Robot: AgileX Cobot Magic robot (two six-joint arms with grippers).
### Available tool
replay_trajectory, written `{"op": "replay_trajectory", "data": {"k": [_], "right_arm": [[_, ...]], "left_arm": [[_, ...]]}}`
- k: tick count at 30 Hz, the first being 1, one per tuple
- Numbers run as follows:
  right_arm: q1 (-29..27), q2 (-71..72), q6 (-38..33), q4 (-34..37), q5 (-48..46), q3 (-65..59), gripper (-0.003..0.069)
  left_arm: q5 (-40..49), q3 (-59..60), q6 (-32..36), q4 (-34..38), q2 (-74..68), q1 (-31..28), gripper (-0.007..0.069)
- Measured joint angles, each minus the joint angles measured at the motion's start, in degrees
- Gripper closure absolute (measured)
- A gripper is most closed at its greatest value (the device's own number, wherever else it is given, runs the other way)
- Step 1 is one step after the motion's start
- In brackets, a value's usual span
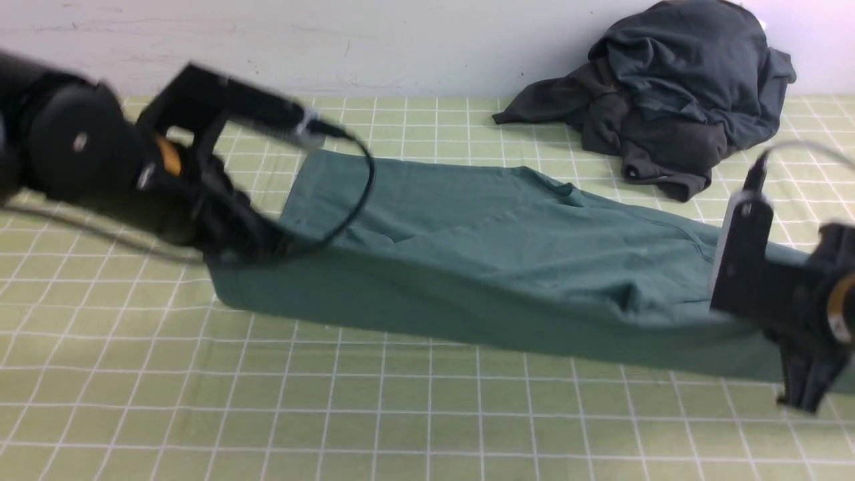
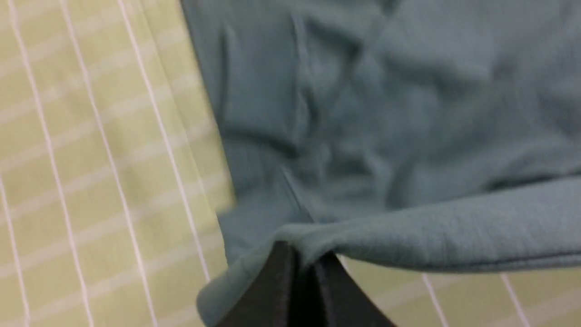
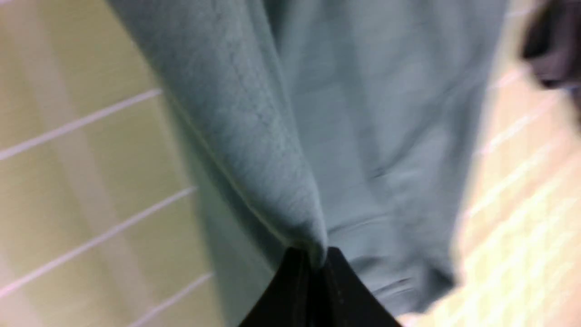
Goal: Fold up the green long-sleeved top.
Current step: Use both arms to drag the lower edge of the fabric forward and fold it over the upper edge
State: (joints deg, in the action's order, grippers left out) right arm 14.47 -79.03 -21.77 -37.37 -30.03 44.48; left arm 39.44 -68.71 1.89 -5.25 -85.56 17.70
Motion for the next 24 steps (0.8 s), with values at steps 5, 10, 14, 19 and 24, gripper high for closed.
{"op": "replay_trajectory", "data": {"k": [5, 10, 14, 19, 24], "right_arm": [[-4.2, -7.9, 0.2, -1.6, 6.3, 10.1, 0.0662], [-6.5, -19.0, 0.2, -1.9, 7.8, 21.3, 0.0662], [-7.5, -28.3, 0.6, -1.9, 7.9, 29.7, 0.0662], [-8.2, -37.0, 5.8, -1.9, 7.3, 37.7, 0.0618], [-8.7, -43.3, 17.1, -1.9, 3.3, 44.6, 0.0507]], "left_arm": [[-2.0, -15.5, -0.1, -0.3, -12.8, -2.7, 0.0619], [-2.1, -32.3, -1.4, -0.4, -27.8, -3.5, 0.0619], [-2.2, -45.5, -5.2, -0.4, -40.3, -3.5, 0.0619], [-2.4, -57.6, -8.7, -2.8, -52.0, -3.5, 0.0583], [-3.3, -66.8, -16.9, -8.2, -60.9, -4.1, 0.0425]]}}
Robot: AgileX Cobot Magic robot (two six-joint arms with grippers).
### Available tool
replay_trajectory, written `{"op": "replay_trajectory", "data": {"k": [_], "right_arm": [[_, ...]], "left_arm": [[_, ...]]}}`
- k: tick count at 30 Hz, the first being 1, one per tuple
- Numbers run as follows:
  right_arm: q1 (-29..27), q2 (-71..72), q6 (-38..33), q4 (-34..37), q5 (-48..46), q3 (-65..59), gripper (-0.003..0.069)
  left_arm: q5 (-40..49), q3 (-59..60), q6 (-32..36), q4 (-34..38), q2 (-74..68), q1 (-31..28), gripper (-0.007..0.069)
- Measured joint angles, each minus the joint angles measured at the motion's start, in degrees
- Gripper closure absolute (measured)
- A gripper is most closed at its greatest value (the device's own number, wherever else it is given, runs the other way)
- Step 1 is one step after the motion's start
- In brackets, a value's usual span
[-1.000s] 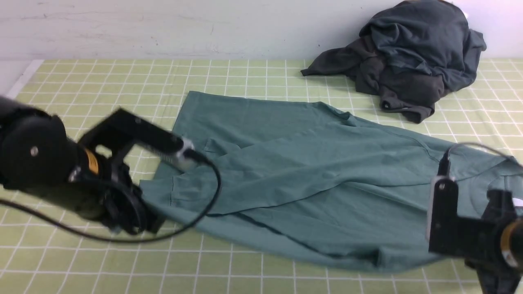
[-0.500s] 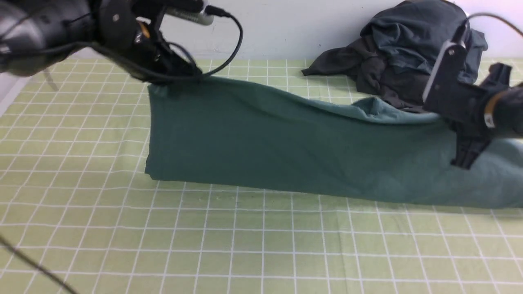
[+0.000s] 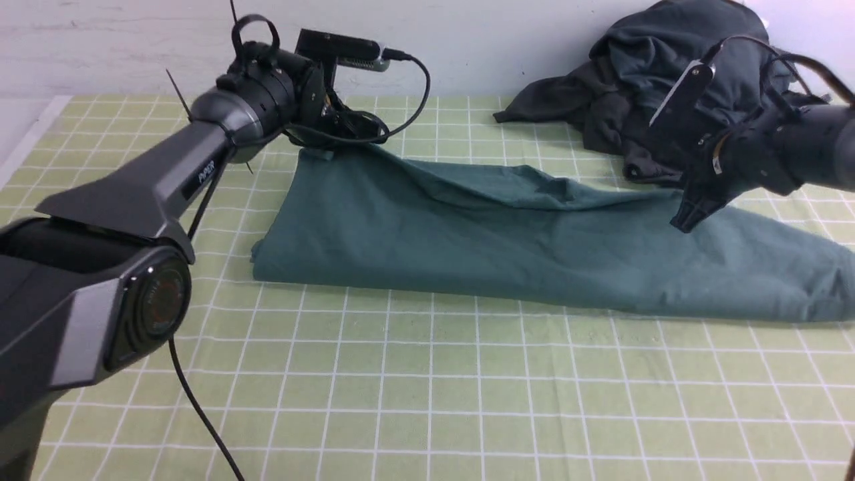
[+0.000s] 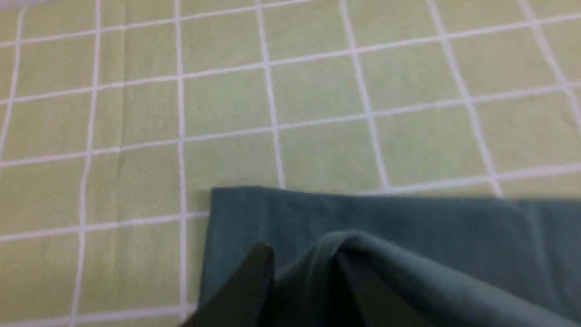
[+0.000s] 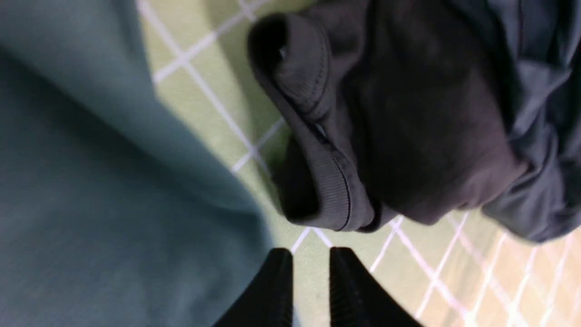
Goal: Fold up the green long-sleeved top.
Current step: Use both arms to drag the lower edge of the fabric forward and fold it over the upper edge
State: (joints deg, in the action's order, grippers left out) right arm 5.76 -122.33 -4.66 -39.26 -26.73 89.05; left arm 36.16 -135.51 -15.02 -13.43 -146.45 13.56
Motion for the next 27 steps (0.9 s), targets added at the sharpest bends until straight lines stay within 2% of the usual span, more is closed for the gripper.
{"op": "replay_trajectory", "data": {"k": [3, 6, 7, 8, 10, 11, 12, 13, 15, 16, 17, 18, 20, 22, 24, 25, 26, 27], "right_arm": [[0.0, -1.3, 8.0, 0.4, -4.3, 2.9, 0.0438], [0.0, -1.2, 14.0, 3.1, -8.8, 5.8, 0.0410], [0.0, -1.2, 14.5, 3.9, -9.5, 6.5, 0.0410], [0.0, -0.8, 14.4, 7.8, -12.2, 7.8, 0.0419], [0.1, -0.3, 8.3, 17.0, -16.7, 9.3, 0.0477], [0.3, 0.0, 3.5, 22.2, -18.5, 9.9, 0.0517], [0.3, 0.0, 2.4, 23.4, -18.8, 9.9, 0.0525], [0.5, 0.0, -6.7, 33.4, -20.9, 10.2, 0.0595], [0.7, -0.6, -17.7, 46.4, -21.7, 10.2, 0.0646], [0.9, -1.3, -22.6, 52.3, -21.4, 10.2, 0.0658], [0.9, -1.7, -24.5, 54.5, -21.2, 10.2, 0.0659], [1.0, -3.1, -31.2, 62.6, -19.7, 10.4, 0.0669], [1.0, -5.4, -36.6, 69.7, -16.7, 10.5, 0.0670], [1.0, -8.1, -41.3, 77.5, -10.6, 10.7, 0.0670], [1.0, -10.7, -43.2, 83.3, -2.3, 10.7, 0.0670], [1.0, -11.1, -43.2, 84.2, -1.5, 10.7, 0.0669], [0.9, -12.3, -43.3, 86.9, 6.1, 10.7, 0.0657], [0.9, -12.3, -43.3, 87.1, 6.7, 10.7, 0.0655]], "left_arm": [[-0.8, -3.2, -7.8, -2.5, -2.4, -1.5, 0.0288], [-0.2, -4.8, -13.2, -3.1, -2.2, -3.4, 0.0171], [0.2, -5.1, -13.5, -3.1, -2.1, -3.7, 0.0153], [2.5, -5.8, -13.3, -3.4, -1.3, -4.5, 0.0129], [8.3, -6.8, -9.2, -3.4, 0.8, -4.9, 0.0126], [11.3, -7.5, -6.2, -3.3, 2.0, -4.9, 0.0141], [12.0, -7.5, -6.2, -3.2, 2.0, -4.9, 0.0146], [16.9, -8.1, -0.7, -2.6, 4.2, -4.9, 0.0194], [23.5, -8.6, 7.1, -0.5, 7.6, -4.5, 0.0289], [26.7, -8.7, 10.3, 0.5, 9.0, -4.5, 0.0340], [28.0, -8.7, 11.0, 1.0, 9.3, -4.4, 0.0351], [32.3, -8.7, 15.4, 2.8, 11.1, -4.3, 0.0438], [34.3, -8.8, 19.3, 5.7, 12.7, -4.3, 0.0535], [35.0, -8.6, 22.2, 8.7, 14.1, -4.3, 0.0596], [35.5, -7.8, 23.5, 11.8, 15.8, -4.3, 0.0619], [35.5, -7.8, 23.5, 12.1, 16.0, -4.3, 0.0619], [35.7, -6.6, 24.2, 14.2, 17.8, -4.3, 0.0627], [35.7, -6.5, 24.2, 14.3, 17.8, -4.3, 0.0627]]}}
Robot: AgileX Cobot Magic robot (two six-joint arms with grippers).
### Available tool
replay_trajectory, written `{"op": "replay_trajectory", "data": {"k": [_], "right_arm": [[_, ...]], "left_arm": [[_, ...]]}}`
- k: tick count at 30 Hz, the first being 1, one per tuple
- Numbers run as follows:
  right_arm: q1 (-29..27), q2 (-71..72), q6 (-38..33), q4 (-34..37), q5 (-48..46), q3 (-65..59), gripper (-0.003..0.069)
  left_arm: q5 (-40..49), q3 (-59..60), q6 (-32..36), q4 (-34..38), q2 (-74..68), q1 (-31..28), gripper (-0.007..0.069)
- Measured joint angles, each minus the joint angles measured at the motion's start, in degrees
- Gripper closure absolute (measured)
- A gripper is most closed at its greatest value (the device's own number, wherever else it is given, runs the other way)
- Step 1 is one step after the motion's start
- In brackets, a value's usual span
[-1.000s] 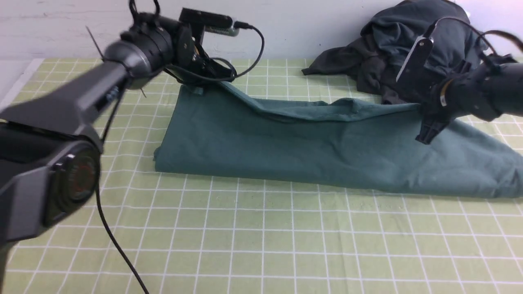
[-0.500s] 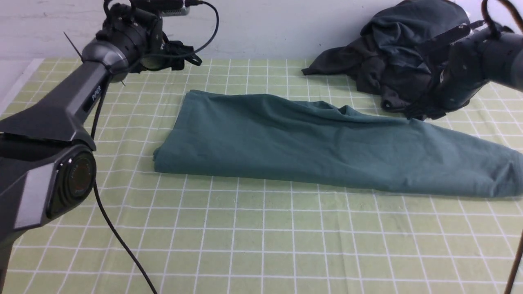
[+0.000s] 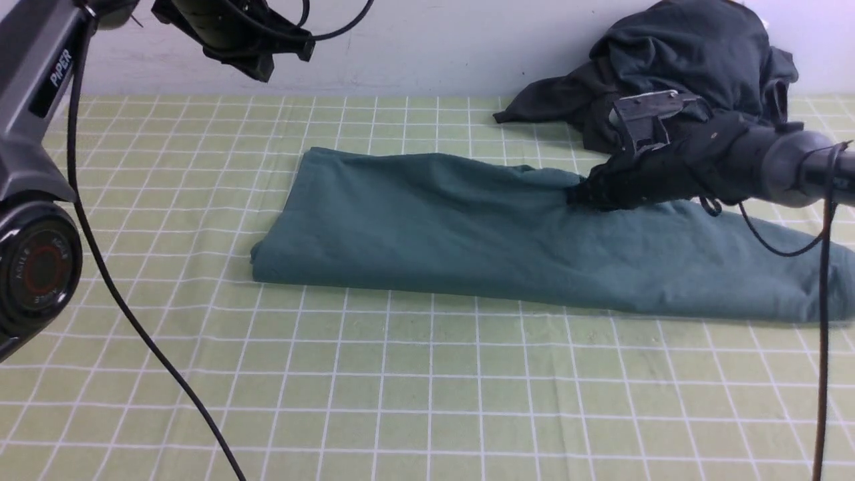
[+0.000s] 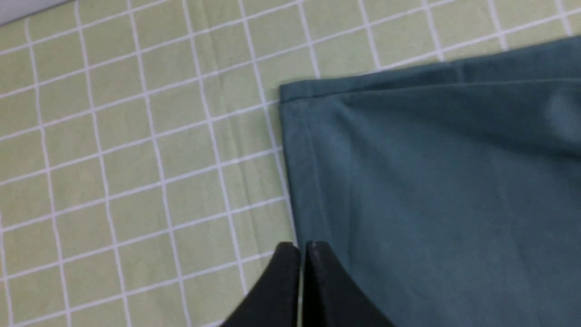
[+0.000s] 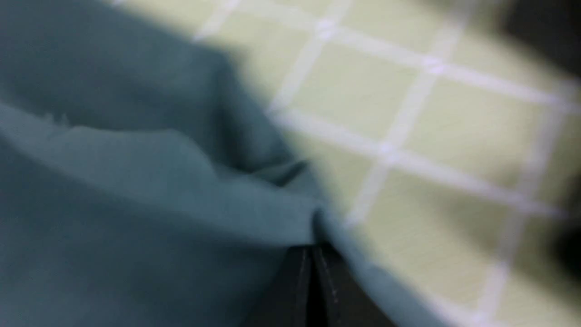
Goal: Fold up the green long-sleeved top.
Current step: Use both arms to drag the lower edge of the fabric forward and fold it over the upper edge, then use the right arm to clamp the right edge of the fabric
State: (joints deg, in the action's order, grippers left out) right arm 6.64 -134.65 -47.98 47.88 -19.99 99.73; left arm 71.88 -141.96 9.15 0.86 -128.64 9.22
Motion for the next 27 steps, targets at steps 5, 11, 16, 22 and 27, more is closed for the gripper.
{"op": "replay_trajectory", "data": {"k": [5, 11, 16, 22, 27], "right_arm": [[-3.2, 4.7, 0.2, 1.1, 4.8, 0.0, 0.0537], [-12.3, 19.5, 8.8, -6.8, -17.5, 0.1, 0.0353], [-19.2, 24.0, 29.9, -23.5, -39.8, 0.2, 0.0279], [-21.7, 21.2, 45.7, -45.1, -46.8, -4.9, 0.0235], [-22.4, 20.0, 50.9, -47.9, -39.5, -10.3, 0.0225]], "left_arm": [[0.0, 10.9, 0.4, -0.1, 9.9, 0.1, 0.0628], [0.0, 31.2, -0.3, -3.4, 28.7, 0.1, 0.0628], [-4.6, 54.2, -3.4, -1.8, 47.8, 0.1, 0.0628], [-18.3, 78.3, -4.2, 0.2, 66.4, 0.1, 0.0628], [-22.7, 91.9, -4.3, 0.2, 77.9, 0.1, 0.0628]]}}
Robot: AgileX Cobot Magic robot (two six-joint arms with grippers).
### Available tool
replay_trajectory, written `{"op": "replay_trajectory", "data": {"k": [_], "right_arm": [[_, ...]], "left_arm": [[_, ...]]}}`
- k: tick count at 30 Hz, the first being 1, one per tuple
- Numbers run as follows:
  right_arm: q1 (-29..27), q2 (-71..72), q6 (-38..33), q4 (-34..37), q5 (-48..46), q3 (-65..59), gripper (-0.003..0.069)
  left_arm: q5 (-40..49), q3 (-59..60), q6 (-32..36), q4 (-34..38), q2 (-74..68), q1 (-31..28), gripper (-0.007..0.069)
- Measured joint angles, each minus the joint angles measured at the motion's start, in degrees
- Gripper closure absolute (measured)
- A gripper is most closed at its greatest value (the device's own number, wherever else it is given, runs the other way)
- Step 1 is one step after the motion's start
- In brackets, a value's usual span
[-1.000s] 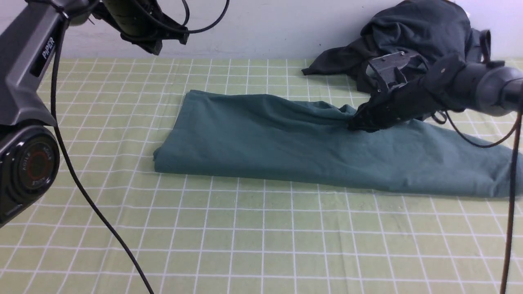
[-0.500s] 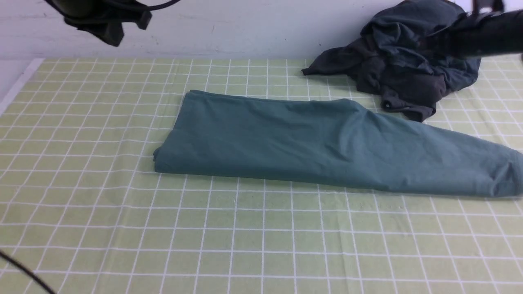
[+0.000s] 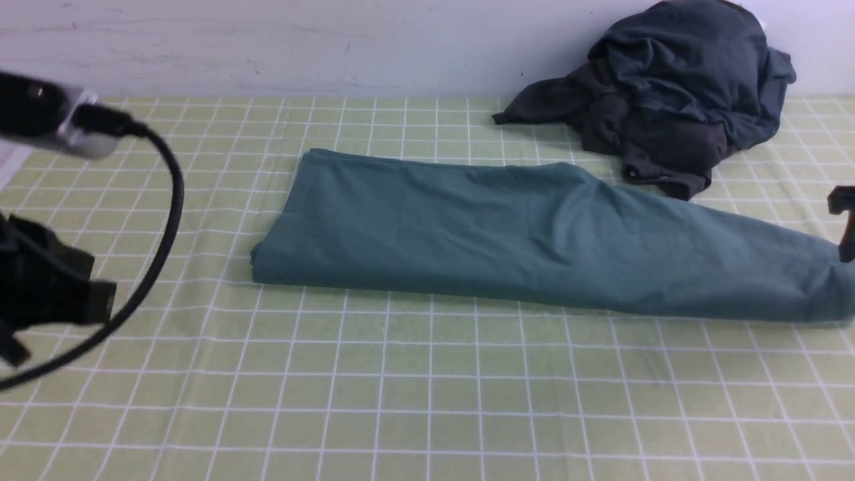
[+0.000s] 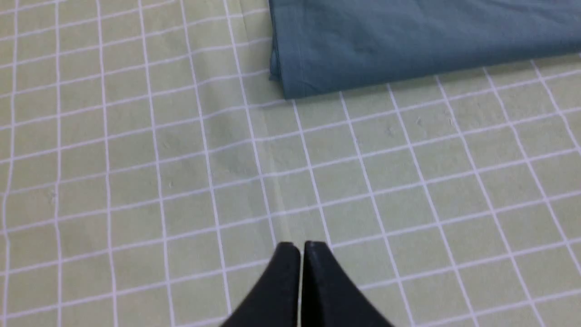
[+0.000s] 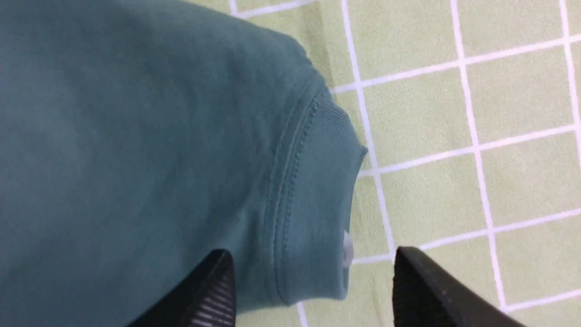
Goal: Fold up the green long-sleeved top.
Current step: Use the right arm to clamp the right edge of the fabric, then use the right arm to drag the right edge of the fabric to the left and folds it over the left edge
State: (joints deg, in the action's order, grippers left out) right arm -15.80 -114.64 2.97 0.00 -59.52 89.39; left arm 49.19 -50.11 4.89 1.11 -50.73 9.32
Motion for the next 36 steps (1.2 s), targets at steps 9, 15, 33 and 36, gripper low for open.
{"op": "replay_trajectory", "data": {"k": [9, 15, 33, 36], "right_arm": [[-0.3, -8.3, 2.9, 2.5, 2.3, -0.3, 0.0261], [-0.3, -8.3, -0.8, 2.7, 0.9, 0.2, 0.0390], [4.6, 1.7, -5.1, -1.2, -12.4, 35.7, 0.0639], [10.8, 1.8, -6.7, 6.4, -12.5, 38.0, 0.0639]], "left_arm": [[3.3, 3.8, 0.0, 0.0, 2.0, 0.0, 0.0628], [1.9, 3.8, 0.0, -1.8, 1.6, 0.0, 0.0628], [-0.8, 3.8, -0.4, -2.7, -3.1, 0.0, 0.0628], [-1.0, 3.8, -0.4, -1.5, -5.0, 0.0, 0.0628]]}}
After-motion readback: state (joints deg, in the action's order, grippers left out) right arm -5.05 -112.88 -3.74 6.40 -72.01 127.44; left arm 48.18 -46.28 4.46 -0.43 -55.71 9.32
